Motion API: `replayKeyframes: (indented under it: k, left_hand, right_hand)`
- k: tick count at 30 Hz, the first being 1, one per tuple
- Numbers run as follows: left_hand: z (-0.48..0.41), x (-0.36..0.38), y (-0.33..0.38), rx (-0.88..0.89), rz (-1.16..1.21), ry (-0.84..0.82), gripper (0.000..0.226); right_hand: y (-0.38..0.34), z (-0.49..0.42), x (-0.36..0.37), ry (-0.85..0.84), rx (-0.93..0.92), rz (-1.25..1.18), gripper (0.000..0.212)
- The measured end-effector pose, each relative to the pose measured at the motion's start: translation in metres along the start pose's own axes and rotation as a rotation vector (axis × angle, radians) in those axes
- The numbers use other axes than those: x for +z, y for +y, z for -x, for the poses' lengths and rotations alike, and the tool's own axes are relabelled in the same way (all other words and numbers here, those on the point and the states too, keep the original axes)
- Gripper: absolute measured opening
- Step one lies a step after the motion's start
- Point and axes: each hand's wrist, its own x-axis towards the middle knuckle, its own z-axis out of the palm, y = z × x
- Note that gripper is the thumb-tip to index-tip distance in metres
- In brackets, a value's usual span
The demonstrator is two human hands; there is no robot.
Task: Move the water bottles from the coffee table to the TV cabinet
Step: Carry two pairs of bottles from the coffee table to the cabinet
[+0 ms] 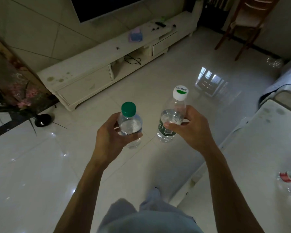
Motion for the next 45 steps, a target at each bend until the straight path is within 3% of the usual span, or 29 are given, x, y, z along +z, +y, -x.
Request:
replayKeyframes:
  k: [7,12,22,31,35,39,45]
  left_hand:
    - [-0.06,0.033,0.017,0.015,0.001,-0.052,0.07]
    - [-0.104,0.053,0.021,0.042,-0.023,-0.109,0.084]
    - [-0.249,0.093,0.032,0.079,-0.023,-0.222,0.072]
    - [-0.392,0.117,0.064,0.145,0.01,-0.292,0.066]
    - [-0.434,0.122,0.075,0.17,0.017,-0.318,0.063]
    - [-0.473,0.128,0.077,0.169,-0.001,-0.323,0.065]
    - [-0.526,0.147,0.081,0.176,-0.005,-0.312,0.062]
  right_hand:
    - [0.011,-0.06,-0.019,0.034,-0.017,0.036,0.057]
    - [0.02,-0.097,-0.024,0.042,-0.022,0.091,0.058]
    - [0.026,-0.21,-0.042,0.124,0.06,0.117,0.074]
    - [0.004,-0.324,-0.05,0.222,0.111,0.084,0.074]
    - [-0.001,-0.358,-0.051,0.277,0.111,0.051,0.077]
    - [0.007,-0.393,-0.053,0.313,0.141,0.051,0.064]
    - [0.017,-0.455,-0.052,0.296,0.116,0.079,0.069]
